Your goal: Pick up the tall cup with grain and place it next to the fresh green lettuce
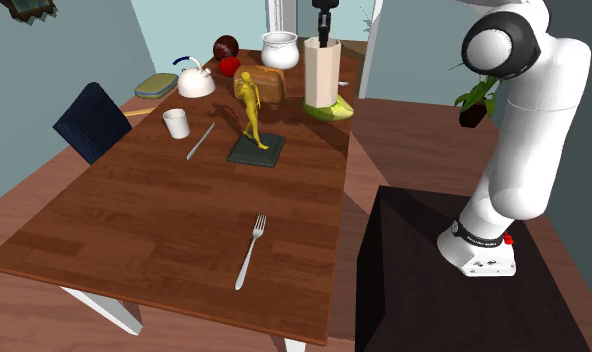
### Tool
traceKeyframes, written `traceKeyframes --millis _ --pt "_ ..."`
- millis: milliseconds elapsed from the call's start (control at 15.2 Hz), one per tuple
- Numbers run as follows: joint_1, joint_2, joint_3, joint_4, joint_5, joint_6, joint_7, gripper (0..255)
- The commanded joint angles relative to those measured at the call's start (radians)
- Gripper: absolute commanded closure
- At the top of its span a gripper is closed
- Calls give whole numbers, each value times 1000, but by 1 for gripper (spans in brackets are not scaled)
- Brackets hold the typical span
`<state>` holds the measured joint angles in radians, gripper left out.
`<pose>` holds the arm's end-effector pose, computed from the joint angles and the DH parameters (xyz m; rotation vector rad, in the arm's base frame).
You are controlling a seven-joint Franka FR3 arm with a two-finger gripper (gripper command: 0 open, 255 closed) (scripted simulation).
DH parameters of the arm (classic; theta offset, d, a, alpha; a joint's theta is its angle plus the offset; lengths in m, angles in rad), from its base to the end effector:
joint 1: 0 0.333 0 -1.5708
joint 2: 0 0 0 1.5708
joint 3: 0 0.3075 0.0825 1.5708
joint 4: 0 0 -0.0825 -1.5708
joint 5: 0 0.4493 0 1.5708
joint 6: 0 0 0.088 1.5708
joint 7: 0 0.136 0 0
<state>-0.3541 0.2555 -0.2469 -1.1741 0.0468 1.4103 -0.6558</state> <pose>0.5726 -0.3563 0.6211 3.1340 0.1087 -0.0296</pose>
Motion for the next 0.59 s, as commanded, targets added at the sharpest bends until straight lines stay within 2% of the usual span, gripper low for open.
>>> traceKeyframes --millis 0,264,330,528 --pt "-37 54 -15 69 17 -15 -46 255" --pt "-139 230 -33 337 69 -111 -127 255" --pt "-198 345 -31 532 100 -190 -149 255" --pt "-165 260 -34 341 77 -85 -152 255"
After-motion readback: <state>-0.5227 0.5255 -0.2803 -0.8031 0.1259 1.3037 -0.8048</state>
